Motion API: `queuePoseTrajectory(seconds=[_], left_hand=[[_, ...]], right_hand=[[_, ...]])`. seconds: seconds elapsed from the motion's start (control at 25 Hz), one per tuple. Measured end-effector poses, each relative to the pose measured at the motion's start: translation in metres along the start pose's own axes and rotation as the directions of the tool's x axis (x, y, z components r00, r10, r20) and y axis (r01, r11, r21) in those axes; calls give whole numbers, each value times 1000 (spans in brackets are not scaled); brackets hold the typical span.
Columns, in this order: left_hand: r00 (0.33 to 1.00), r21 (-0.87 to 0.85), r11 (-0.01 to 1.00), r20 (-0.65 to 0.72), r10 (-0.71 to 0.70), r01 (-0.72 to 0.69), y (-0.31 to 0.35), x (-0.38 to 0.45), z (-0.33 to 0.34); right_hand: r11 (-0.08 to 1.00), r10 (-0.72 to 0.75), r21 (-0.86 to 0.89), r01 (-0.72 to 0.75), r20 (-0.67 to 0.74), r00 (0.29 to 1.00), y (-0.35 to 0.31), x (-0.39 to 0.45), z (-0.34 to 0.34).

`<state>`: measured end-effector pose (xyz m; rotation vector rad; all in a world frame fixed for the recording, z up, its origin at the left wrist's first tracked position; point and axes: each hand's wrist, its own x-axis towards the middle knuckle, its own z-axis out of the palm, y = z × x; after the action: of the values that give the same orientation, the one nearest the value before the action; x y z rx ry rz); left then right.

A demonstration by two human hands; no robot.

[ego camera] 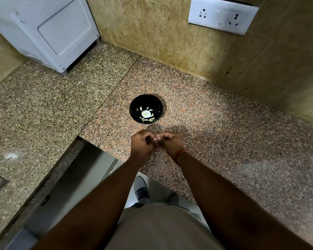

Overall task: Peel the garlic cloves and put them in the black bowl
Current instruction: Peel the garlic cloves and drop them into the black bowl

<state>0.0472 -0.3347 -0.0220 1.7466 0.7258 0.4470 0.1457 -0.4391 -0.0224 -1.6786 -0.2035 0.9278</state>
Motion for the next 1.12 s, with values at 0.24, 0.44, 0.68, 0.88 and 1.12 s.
queuePoseTrajectory(seconds=[0.24,0.44,0.68,0.88,1.12], left_hand=[[999,25,999,-24,25,-24,0,-1,1],[996,152,985,-31,86,-80,-8,-1,0],[986,322,932,49,159,-166,-15,0,-3],[981,338,928,160,109,-158,-18,4,-6],[964,127,983,213,-159,135,-21,6,-8]], right_hand=[[996,31,88,-26,-55,998,7,1,4],[986,86,151,-70,-100,991,11,0,10],[962,175,231,-148,-101,979,22,3,14],[947,213,259,-190,-63,975,24,0,11],[936,231,278,-214,-31,972,34,6,10]])
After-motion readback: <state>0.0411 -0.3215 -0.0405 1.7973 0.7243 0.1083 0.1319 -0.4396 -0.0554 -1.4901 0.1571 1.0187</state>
